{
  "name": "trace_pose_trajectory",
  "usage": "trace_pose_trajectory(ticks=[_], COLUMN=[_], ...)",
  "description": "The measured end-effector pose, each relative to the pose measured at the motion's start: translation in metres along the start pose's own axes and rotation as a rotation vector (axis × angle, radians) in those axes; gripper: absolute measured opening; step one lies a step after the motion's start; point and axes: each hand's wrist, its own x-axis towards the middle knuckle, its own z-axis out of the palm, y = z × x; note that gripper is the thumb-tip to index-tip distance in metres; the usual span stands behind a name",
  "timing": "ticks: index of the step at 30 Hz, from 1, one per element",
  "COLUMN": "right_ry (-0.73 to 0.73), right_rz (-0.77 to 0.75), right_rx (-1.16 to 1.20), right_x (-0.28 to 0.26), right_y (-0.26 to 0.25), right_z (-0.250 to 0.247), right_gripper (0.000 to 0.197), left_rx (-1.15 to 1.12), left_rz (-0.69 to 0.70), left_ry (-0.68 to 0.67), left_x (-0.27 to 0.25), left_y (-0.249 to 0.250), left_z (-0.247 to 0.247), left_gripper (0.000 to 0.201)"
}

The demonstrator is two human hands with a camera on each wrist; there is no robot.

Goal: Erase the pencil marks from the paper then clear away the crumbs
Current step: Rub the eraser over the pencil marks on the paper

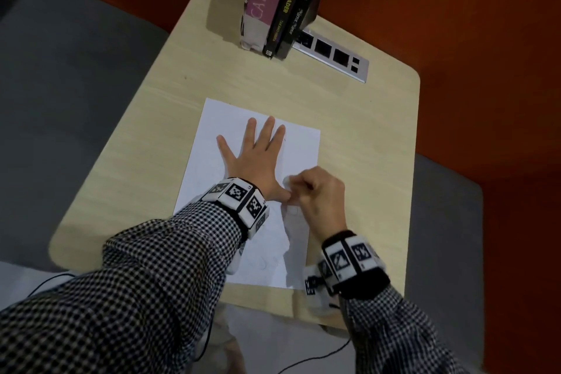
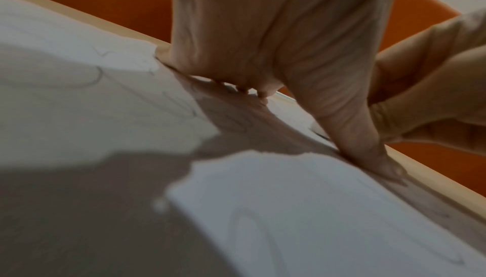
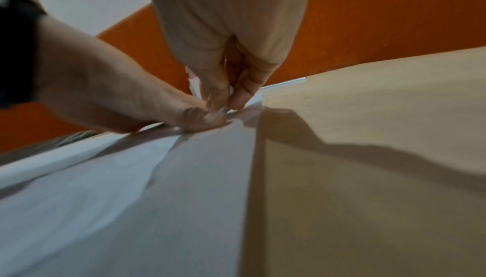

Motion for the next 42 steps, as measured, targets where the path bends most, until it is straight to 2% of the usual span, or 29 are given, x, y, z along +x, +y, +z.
trace_pose_trajectory(ticks=[5, 12, 17, 19, 23, 26, 29, 31, 35, 40, 42], right_ry=[0.050, 0.073, -0.011, -0.022, 0.043, 0.063, -0.011, -0.012, 0.044, -0.010, 0.005], right_rz=[0.069, 0.047, 0.015, 0.016, 0.025, 0.037, 0.042, 0.029, 0.014, 0.031, 0.020], right_rx=[0.013, -0.027, -0.047, -0.046, -0.065, -0.119, -0.105, -0.108, -0.071, -0.152, -0.145], right_x=[0.051, 0.044, 0.005, 0.011, 0.061, 0.039, 0.008, 0.027, 0.077, 0.028, 0.041], right_y=[0.006, 0.007, 0.003, -0.001, 0.000, 0.002, -0.002, -0.003, -0.004, 0.002, -0.001], right_z=[-0.001, 0.003, 0.000, -0.003, -0.006, -0.002, -0.003, -0.004, -0.004, -0.002, -0.003], right_gripper=[0.009, 0.006, 0.009, 0.008, 0.010, 0.008, 0.012, 0.007, 0.011, 0.007, 0.007], left_rx=[0.023, 0.006, -0.016, -0.011, 0.005, -0.004, -0.022, -0.007, -0.007, -0.031, -0.016], left_rz=[0.005, -0.028, -0.033, -0.030, -0.017, -0.020, -0.037, -0.024, -0.029, -0.038, -0.029], left_ry=[0.005, -0.030, 0.001, -0.017, -0.031, -0.032, -0.012, -0.020, -0.038, -0.041, -0.035], left_x=[-0.001, 0.002, 0.002, 0.002, 0.002, 0.001, 0.002, 0.002, 0.001, 0.001, 0.000], left_y=[-0.001, 0.016, 0.013, 0.015, 0.013, 0.014, 0.013, 0.014, 0.014, 0.016, 0.016], left_z=[0.001, 0.000, 0.005, 0.004, 0.005, 0.004, 0.004, 0.004, 0.002, -0.001, -0.001], left_gripper=[0.143, 0.137, 0.117, 0.124, 0.141, 0.135, 0.125, 0.132, 0.141, 0.133, 0.137])
